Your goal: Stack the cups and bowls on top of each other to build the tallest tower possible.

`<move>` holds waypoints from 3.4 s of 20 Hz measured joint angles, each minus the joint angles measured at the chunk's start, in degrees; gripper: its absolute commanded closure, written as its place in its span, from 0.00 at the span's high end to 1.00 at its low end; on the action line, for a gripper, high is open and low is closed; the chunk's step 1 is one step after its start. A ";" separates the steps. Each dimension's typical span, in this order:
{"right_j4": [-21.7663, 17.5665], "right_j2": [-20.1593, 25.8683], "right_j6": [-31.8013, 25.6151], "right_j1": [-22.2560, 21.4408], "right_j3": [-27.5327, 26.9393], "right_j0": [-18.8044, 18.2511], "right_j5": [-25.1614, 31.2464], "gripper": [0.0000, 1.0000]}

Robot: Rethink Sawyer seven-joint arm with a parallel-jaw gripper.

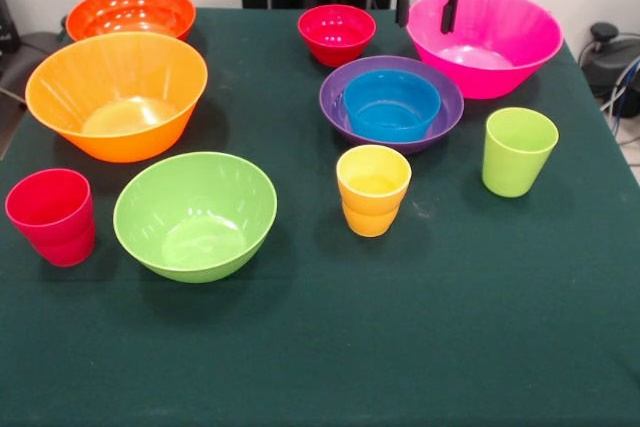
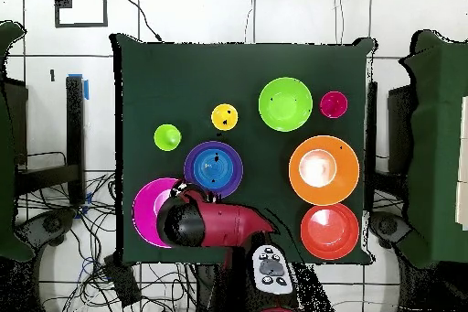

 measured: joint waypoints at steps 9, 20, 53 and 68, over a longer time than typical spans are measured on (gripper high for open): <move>0.00 -0.38 0.00 0.00 0.00 0.79 0.00 1.00; 0.00 -0.83 0.00 0.00 0.00 1.22 0.00 1.00; -3.42 -0.92 0.00 4.03 -0.03 -3.35 -1.27 1.00; -6.20 -0.34 0.00 8.61 0.30 -4.86 -5.35 1.00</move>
